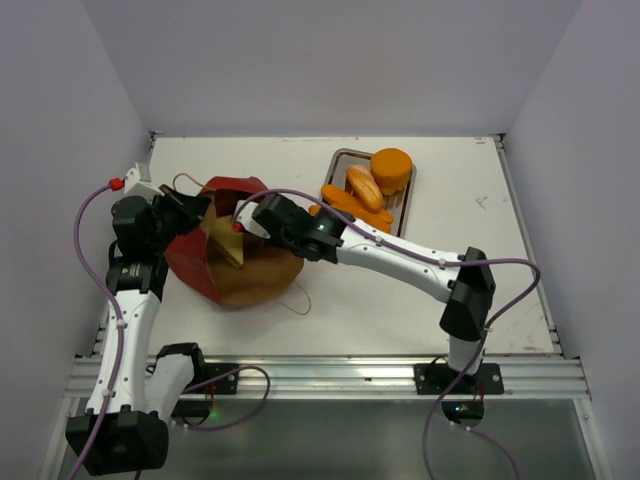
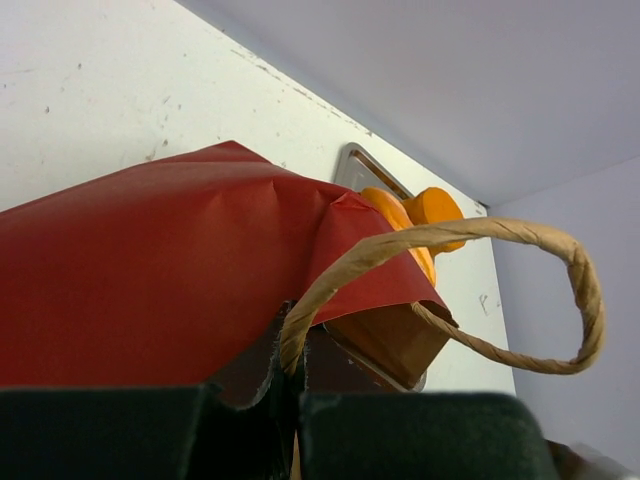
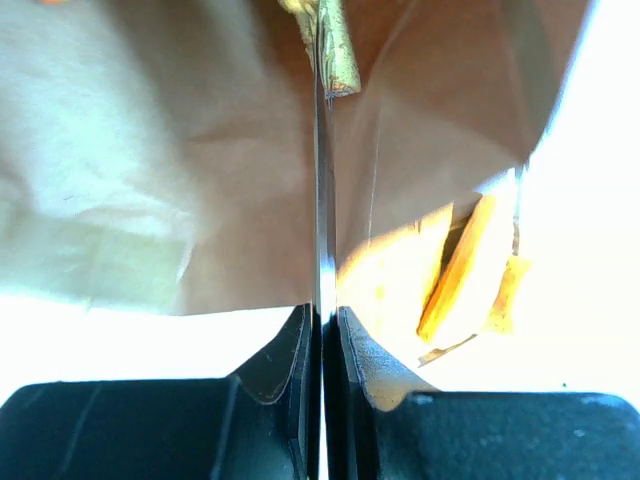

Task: Take the fake bread out of the paper bag

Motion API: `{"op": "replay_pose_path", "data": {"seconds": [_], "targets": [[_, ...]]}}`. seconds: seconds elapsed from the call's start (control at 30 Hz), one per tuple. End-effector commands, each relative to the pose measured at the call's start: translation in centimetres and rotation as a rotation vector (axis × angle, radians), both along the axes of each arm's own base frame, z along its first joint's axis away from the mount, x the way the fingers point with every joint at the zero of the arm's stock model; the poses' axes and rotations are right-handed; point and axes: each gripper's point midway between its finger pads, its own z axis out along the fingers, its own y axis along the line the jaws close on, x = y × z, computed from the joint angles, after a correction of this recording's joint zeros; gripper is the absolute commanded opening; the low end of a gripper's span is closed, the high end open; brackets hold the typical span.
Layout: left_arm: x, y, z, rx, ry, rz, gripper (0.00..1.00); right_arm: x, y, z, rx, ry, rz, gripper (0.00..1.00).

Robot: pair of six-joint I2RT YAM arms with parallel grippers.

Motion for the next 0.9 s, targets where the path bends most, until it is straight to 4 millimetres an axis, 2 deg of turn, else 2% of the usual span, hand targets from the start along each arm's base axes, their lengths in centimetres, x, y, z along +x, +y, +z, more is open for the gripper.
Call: {"op": "replay_pose_path", "data": {"seconds": [0.0, 0.07, 0.13, 0.27, 0.43, 0.47, 0.53, 0.57, 0.63, 0.67, 0.73, 0.83, 0.87], "targets": [[0.3, 0.5, 1.9, 0.038, -0.045, 0.019, 0.00, -0.8, -0.7, 3.7, 0.108, -0.014, 0.027, 0.00], [0.3, 0.6, 1.8, 0.039, -0.042, 0.021, 0.00, -1.5, -0.9, 3.6, 0.124, 0.011, 0.049, 0.00], [0.3, 0.5, 1.8, 0.041, -0.039, 0.021, 0.00, -2.2, -1.2, 4.5, 0.155, 0.023, 0.074, 0.00], [0.5, 0.7, 1.9, 0.047, -0.038, 0.030, 0.00, -4.8, -1.3, 4.8, 0.194, 0.103, 0.179, 0.00], [0.7, 1.2, 2.1, 0.067, -0.034, 0.052, 0.00, -7.5, -3.0, 6.0, 0.237, 0.172, 0.284, 0.00], [0.8, 1.4, 2.1, 0.076, -0.032, 0.057, 0.00, -7.7, -4.3, 6.7, 0.261, 0.178, 0.290, 0.00], [0.8, 1.6, 1.9, 0.081, -0.028, 0.066, 0.00, -9.2, -5.0, 7.4, 0.321, 0.248, 0.354, 0.00], [0.8, 1.7, 1.9, 0.085, -0.026, 0.069, 0.00, -9.2, -6.4, 8.5, 0.358, 0.241, 0.358, 0.00], [0.9, 1.7, 1.8, 0.085, -0.023, 0.072, 0.00, -10.9, -7.3, 9.3, 0.395, 0.284, 0.419, 0.00], [1.0, 1.7, 1.8, 0.084, -0.023, 0.072, 0.00, -11.3, -8.4, 10.3, 0.418, 0.266, 0.433, 0.00], [1.0, 1.8, 1.9, 0.086, -0.023, 0.075, 0.00, -12.3, -9.4, 11.1, 0.450, 0.277, 0.461, 0.00], [0.9, 1.9, 2.3, 0.094, -0.025, 0.082, 0.00, -11.9, -11.8, 13.3, 0.520, 0.223, 0.419, 0.00], [0.9, 2.0, 2.2, 0.098, -0.020, 0.084, 0.00, -11.0, -12.9, 13.6, 0.530, 0.198, 0.378, 0.00]]}}
